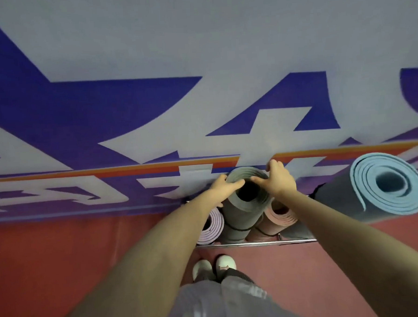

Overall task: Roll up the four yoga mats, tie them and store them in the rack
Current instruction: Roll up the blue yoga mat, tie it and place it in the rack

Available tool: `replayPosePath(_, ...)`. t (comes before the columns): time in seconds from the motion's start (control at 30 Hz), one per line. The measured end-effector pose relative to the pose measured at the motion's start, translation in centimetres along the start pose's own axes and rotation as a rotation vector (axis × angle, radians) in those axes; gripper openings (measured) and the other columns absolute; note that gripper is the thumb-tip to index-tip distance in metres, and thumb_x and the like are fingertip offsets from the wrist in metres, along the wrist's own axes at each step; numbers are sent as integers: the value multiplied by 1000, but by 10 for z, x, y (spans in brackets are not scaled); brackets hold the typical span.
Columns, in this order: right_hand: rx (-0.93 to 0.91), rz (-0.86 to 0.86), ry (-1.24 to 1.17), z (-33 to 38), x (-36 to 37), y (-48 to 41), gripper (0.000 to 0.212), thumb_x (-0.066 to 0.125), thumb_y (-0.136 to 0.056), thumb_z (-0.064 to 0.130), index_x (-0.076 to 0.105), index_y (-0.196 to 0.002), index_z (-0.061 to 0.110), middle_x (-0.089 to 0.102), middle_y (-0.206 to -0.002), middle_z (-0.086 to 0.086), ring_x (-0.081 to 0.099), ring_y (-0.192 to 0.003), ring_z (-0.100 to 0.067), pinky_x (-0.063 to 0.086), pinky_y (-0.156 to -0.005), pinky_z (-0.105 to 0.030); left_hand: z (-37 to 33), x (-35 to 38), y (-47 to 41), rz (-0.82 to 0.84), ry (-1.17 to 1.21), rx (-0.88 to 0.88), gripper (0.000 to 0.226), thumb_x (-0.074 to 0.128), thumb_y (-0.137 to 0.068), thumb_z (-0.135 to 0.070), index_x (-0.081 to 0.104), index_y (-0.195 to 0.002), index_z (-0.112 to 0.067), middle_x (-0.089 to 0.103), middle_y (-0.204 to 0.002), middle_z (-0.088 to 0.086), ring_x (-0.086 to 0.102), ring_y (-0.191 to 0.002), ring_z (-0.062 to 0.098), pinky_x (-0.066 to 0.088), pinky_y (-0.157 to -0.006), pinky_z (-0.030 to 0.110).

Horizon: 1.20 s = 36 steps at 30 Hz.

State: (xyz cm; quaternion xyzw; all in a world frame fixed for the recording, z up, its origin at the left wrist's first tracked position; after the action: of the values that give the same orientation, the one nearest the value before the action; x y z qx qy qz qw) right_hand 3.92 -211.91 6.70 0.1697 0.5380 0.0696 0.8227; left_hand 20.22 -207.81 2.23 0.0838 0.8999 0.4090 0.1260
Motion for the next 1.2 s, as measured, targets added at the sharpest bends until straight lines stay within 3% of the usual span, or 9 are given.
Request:
replayPosePath(0.1,221,163,-292,-32,25,6,82,69,-81,46,30,-138,4,38,-142,-16,41,-128,-34,39,-102,-43,0,9,-2,-87,-5,-41,82,70,-83,-39,22,-146,-19,41,-143,10,44,-126,32,49,-86,47)
replayPosePath(0.17,281,224,-366,-39,43,12,82,68,-83,43,26,-142,5,40,-142,-14,41,-129,-33,38,-102,-39,6,17,-2,-103,-6,-85,84,69,-86,-31,12,-147,-22,38,-143,14,43,-126,36,50,-85,51)
replayPosePath(0.3,345,205,-572,-49,59,12,69,69,-82,43,41,-134,8,53,-130,-13,56,-112,-30,48,-68,-31,21,24,-10,-159,-31,-126,76,63,-89,-16,10,-144,-24,41,-135,18,47,-119,37,51,-86,52)
replayPosePath(0.4,425,307,-618,-55,67,7,64,70,-80,46,51,-124,3,58,-118,-16,61,-92,-30,52,-50,-33,27,24,-14,-211,15,-111,76,57,-89,-9,12,-147,-30,44,-134,15,49,-117,35,51,-90,52)
replayPosePath(0.6,418,340,-646,-49,74,10,43,70,-84,26,52,-115,3,59,-113,-18,64,-95,-36,59,-56,-40,11,18,-16,-208,-152,-46,71,51,-90,-4,20,-148,-31,49,-129,14,52,-112,34,51,-75,42)
replayPosePath(0.73,411,431,-821,-56,84,28,38,74,-81,22,54,-109,6,61,-111,-16,65,-87,-28,58,-49,-33,4,20,-15,-127,-265,57,70,52,-87,0,30,-145,-31,55,-125,13,55,-109,28,51,-90,39)
replayPosePath(0.93,403,467,-866,-60,85,39,39,73,-81,20,52,-112,8,61,-102,-11,65,-78,-23,57,-46,-29,7,26,-12,-108,-324,115,70,52,-87,1,30,-146,-28,55,-127,11,54,-114,28,49,-94,36)
replayPosePath(1.2,376,493,-906,-65,84,40,43,72,-83,16,52,-119,3,62,-112,-17,65,-89,-28,56,-47,-29,3,29,-7,-119,-381,147,72,53,-87,1,27,-148,-27,52,-131,12,52,-118,30,47,-99,38)
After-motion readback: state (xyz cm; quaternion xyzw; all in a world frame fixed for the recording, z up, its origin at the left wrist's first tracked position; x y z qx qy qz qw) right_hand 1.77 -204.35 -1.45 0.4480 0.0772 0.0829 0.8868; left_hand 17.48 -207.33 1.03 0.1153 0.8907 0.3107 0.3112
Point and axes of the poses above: each hand's wrist, its own y-axis away from the middle knuckle, its own x-axis out of the palm, z = x × y, the point moved 8 cm from there along -y, towards the middle knuckle
